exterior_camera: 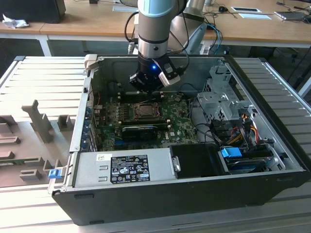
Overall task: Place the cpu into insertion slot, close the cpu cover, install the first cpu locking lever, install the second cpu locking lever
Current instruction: 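Install the first cpu locking lever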
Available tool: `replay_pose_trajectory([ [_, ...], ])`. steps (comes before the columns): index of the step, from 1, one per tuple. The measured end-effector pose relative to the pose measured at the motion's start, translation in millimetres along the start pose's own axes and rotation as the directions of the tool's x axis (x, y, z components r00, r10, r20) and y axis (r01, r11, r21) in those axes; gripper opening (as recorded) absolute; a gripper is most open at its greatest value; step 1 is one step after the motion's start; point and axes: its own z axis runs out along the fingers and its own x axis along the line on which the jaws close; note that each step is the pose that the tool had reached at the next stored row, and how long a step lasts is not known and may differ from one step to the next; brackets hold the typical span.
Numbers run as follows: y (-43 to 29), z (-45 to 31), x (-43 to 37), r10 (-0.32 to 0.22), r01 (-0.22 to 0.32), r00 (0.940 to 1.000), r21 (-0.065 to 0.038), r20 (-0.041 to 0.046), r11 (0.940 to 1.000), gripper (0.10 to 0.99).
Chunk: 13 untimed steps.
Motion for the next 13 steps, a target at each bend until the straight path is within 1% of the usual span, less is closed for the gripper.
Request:
replay_pose_trajectory([
  [6, -0.7, 3.6, -3.0, 0.0, 0.0, 1.0, 0.0, 0.0, 1.0, 0.106],
  [13, -2.0, 7.0, -3.8, 0.0, 0.0, 1.0, 0.0, 0.0, 1.0, 0.106],
])
